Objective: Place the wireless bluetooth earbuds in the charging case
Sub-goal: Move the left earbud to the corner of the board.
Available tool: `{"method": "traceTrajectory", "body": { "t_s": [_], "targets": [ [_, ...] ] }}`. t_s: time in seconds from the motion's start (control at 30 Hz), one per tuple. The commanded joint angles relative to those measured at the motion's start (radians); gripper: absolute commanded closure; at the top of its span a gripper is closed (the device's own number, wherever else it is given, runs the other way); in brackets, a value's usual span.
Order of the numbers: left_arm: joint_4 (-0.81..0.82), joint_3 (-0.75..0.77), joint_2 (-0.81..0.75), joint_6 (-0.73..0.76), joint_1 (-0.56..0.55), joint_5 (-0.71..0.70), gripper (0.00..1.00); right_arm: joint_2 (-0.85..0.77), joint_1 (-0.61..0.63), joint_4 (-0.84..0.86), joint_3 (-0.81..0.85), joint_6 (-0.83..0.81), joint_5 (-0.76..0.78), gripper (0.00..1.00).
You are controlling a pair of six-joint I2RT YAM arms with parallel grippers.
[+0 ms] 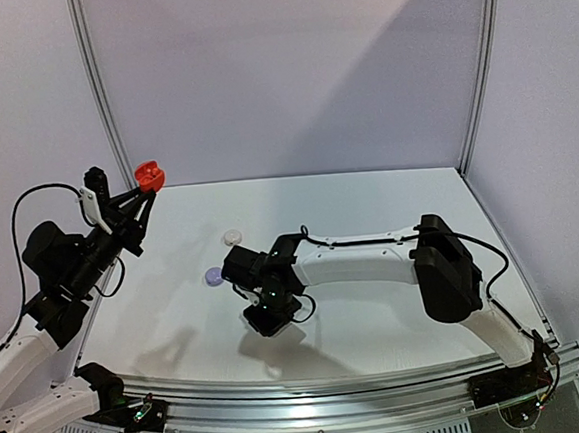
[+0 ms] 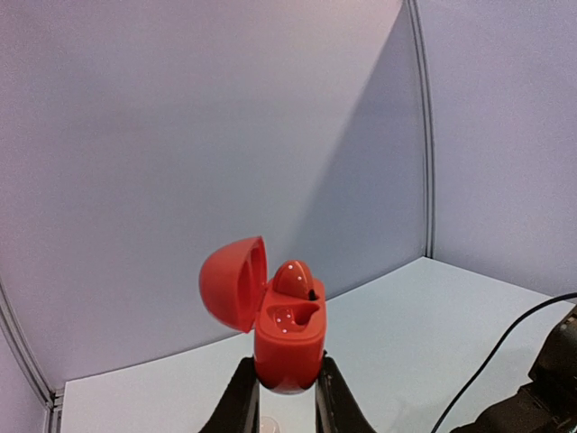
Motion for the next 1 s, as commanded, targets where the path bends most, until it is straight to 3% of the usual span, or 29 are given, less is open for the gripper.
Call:
{"method": "traceTrajectory", "body": {
  "t_s": [0.0,0.17,0.33,0.43,0.63,0.97],
  "targets": [
    [-0.001,0.008,0.006,-0.006,0.014,0.01,1.0,-0.038,0.003,-0.038,0.02,-0.035,-0.027,0.84],
    [-0.003,0.006,0.005,-0.007,0.013,0.012,1.0,-0.141,-0.013,0.136,-0.035,-0.01,-0.076,0.84],
    [-0.004,0.005,0.0,-0.007,0.012,0.011,1.0,-0.274,-0.072,0.297,-0.23,0.147,-0.047,0.84],
    [-0.009,0.003,-0.007,-0.007,0.012,0.008,1.0,-0.297,-0.08,0.246,-0.259,0.204,0.038,0.81],
    [-0.012,0.0,-0.012,-0.005,0.014,0.008,1.0,-0.196,-0.08,0.101,-0.198,0.21,0.061,0.77],
    [-0.017,0.002,-0.012,-0.003,0.014,0.008,1.0,-0.159,-0.08,0.179,-0.238,0.227,-0.032,0.78]
  ]
}}
